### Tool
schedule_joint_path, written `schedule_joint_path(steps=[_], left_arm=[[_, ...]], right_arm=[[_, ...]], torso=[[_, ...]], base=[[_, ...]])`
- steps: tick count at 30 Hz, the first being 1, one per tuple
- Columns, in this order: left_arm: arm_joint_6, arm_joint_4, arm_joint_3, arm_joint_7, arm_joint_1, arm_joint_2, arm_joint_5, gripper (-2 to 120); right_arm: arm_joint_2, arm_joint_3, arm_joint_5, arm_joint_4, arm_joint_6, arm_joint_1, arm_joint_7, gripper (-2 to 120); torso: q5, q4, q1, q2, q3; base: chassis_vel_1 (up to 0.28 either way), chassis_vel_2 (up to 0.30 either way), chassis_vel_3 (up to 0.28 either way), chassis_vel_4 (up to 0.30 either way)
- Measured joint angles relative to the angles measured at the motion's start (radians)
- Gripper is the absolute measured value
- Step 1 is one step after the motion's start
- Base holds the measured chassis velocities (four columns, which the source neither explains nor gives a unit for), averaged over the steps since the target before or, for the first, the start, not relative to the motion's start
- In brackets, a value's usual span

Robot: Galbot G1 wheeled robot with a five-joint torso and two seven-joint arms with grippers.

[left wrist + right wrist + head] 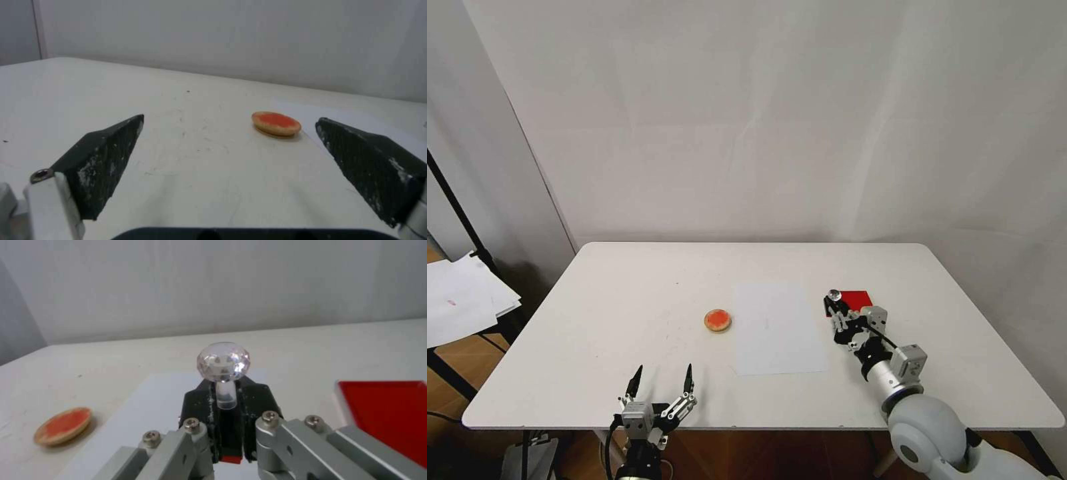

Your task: Pick up the stamp from the ink pad and place it onto another ink pad.

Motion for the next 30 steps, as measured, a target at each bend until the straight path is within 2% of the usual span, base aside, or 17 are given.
schedule_joint_path(steps=[5,14,30], left_arm=[[0.0,0.0,0.0,0.0,0.0,0.0,0.0,102],[0.0,0.0,0.0,0.0,0.0,0.0,0.0,102],[0.0,0.0,0.0,0.0,0.0,0.0,0.0,102]], right_arm=[[0.008,-0.083,0.0,-0.017,0.026,0.014,-0.034,8],[0.052,-0.154,-0.007,-0.064,0.042,0.065,-0.048,8],[0.087,-0.223,-0.05,-0.121,0.07,0.057,-0.054,8]], torso=[[0.0,0.0,0.0,0.0,0.0],[-0.0001,0.0001,0.0,0.0,0.0],[0.0,0.0001,0.0,0.0,0.0]], base=[[0.0,0.0,0.0,0.0],[0.0,0.0,0.0,0.0],[0.0,0.0,0.0,0.0]])
